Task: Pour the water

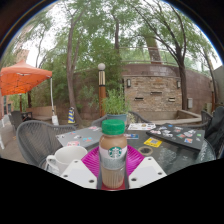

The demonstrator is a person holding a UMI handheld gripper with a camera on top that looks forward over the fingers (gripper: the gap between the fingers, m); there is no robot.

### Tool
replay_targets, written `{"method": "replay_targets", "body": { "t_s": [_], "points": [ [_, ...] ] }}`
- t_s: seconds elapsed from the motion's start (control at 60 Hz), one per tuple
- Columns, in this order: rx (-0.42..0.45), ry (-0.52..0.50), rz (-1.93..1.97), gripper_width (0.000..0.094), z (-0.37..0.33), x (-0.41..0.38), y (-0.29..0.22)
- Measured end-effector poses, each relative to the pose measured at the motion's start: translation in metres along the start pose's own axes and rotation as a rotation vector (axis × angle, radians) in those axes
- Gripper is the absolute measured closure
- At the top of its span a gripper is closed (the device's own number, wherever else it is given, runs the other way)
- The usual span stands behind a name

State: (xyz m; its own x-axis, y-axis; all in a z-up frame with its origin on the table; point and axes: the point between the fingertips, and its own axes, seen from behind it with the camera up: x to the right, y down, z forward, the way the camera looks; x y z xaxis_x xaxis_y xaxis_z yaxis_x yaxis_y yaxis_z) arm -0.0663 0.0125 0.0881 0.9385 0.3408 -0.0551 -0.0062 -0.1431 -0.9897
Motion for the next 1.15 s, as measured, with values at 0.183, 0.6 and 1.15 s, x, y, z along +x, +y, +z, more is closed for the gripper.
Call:
{"method": "replay_targets", "body": {
  "t_s": [0.183, 0.6, 1.15],
  "points": [
    [0.010, 0.018, -0.075, 0.0622, -0.003, -0.004, -0.001],
    [-0.174, 0.006, -0.097, 0.0106, -0.027, 0.000, 0.032],
    [-0.051, 0.166, -0.010, 0.0105, -0.250, 0.004, -0.016]
  ]
}}
